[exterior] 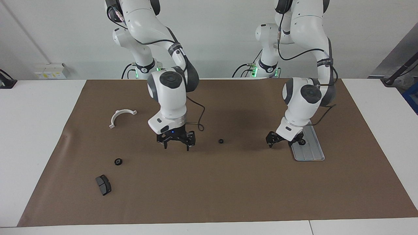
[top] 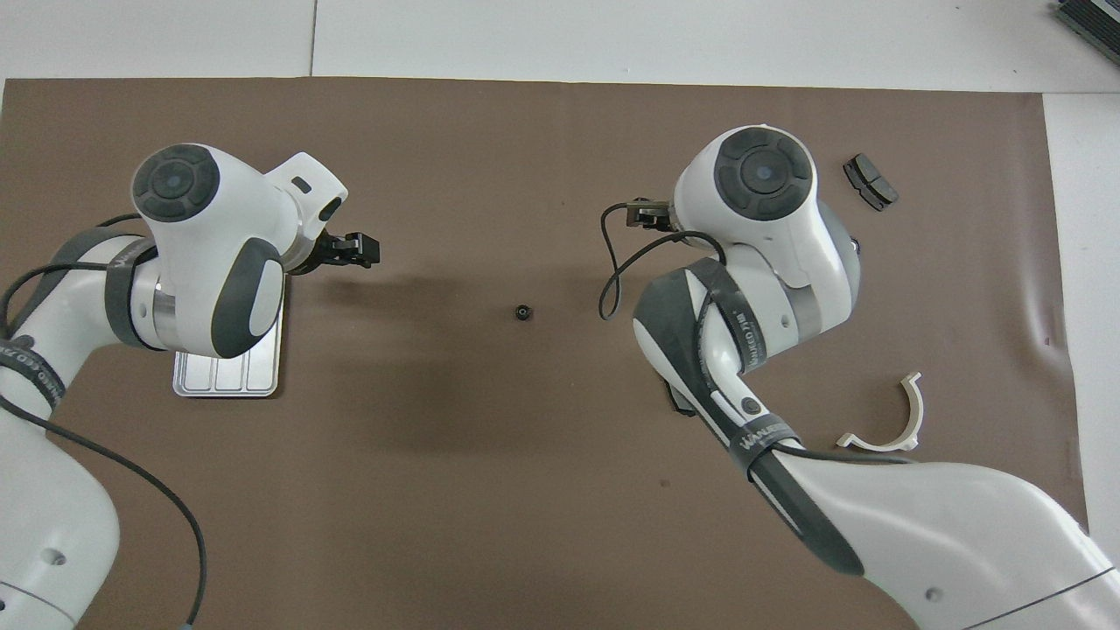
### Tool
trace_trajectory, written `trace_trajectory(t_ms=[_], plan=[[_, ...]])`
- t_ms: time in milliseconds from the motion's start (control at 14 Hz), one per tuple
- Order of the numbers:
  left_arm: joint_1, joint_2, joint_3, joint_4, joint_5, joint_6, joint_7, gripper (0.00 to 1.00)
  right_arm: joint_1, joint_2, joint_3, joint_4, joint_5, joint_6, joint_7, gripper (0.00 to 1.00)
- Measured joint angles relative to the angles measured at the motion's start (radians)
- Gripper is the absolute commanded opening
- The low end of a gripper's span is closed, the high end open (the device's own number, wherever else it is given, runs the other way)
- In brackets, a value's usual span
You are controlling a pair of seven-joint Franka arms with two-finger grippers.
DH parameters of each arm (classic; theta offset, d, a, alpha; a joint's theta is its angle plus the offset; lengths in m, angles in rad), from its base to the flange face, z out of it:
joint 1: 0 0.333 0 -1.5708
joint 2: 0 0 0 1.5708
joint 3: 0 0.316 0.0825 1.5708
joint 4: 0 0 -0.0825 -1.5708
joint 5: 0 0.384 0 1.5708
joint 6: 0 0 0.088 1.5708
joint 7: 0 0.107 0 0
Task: Pick bearing gear from pile to tray
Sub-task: 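Release the second bearing at center while the left gripper reaches it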
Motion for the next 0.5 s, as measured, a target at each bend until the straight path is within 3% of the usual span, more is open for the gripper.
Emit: trace_trajectory(t_ms=[357,500], plan=[[-0.176,0.013,-0.002,0.002,-0.001,0.038,-0.253,1.00,-0.206,-0.007,0.000,-0.040,0.014,-0.027,-0.437,1.00],[-0.220,0.027,-0.002,0.004,-0.001,0.060,-0.296,1.00,-0.279,-0.008,0.001,-0.089,0.085,0.018,-0.610,1.00]])
